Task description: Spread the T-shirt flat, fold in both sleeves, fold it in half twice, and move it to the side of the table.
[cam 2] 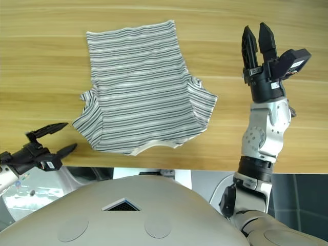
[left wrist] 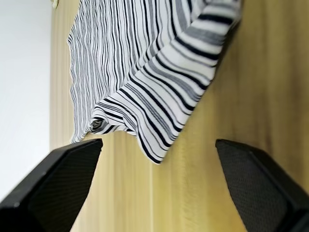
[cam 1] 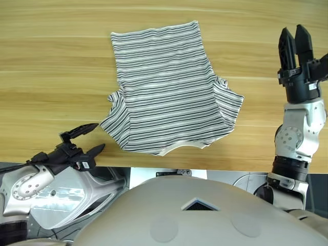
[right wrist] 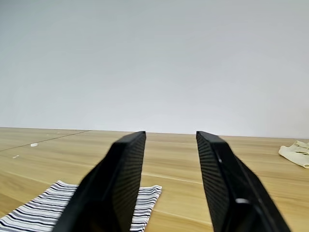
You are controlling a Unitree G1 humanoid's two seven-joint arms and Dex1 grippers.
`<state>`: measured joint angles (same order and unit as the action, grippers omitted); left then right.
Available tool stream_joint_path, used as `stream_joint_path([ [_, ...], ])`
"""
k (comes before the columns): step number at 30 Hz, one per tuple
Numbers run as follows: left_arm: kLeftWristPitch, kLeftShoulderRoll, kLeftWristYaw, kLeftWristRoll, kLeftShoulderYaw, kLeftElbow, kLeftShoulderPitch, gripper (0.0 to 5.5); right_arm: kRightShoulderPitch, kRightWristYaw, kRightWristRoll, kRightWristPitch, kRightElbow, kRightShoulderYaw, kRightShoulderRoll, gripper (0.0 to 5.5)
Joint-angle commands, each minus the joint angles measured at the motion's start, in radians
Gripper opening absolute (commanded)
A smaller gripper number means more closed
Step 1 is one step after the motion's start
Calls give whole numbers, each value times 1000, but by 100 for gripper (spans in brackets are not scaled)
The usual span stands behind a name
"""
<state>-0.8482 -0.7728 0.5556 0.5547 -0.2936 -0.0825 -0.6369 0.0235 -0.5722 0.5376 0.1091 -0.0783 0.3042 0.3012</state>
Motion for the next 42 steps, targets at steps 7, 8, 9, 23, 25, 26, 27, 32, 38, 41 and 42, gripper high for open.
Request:
stream_joint_path([
  [7, 140, -76, -99, 233, 189, 124, 144, 437, 53, 16, 2, 6, -60, 8, -19, 193],
  [8, 152, -83, -110, 242, 202, 129, 148, 437, 57, 17, 3, 6, -62, 8, -21, 193],
  [9, 162, -91, -119, 248, 212, 132, 150, 437, 59, 18, 3, 5, -64, 8, -21, 193],
  [23, 193, -122, -169, 195, 374, 123, 119, 184, 74, 35, 29, -22, -94, 16, -13, 193],
  [25, 214, -118, -181, 193, 382, 125, 121, 144, 82, 33, 35, -25, -102, 18, -13, 193],
  [26, 225, -115, -192, 197, 385, 130, 121, 125, 85, 32, 36, -27, -105, 20, -13, 193],
  [27, 233, -114, -202, 199, 386, 134, 119, 108, 87, 32, 38, -29, -106, 21, -13, 193],
  [32, 264, -117, -242, 183, 386, 121, 99, 37, 100, 28, 42, -30, -106, 23, -17, 193],
  [38, 308, -85, -306, 162, 365, 110, 81, 0, 100, 17, 37, -23, -90, 20, -18, 193],
  [41, 318, -64, -360, 135, 332, 77, 55, 0, 99, 11, 36, -20, -78, 22, -18, 193],
  [42, 322, -54, -383, 128, 318, 64, 50, 0, 99, 9, 36, -19, -75, 22, -18, 193],
])
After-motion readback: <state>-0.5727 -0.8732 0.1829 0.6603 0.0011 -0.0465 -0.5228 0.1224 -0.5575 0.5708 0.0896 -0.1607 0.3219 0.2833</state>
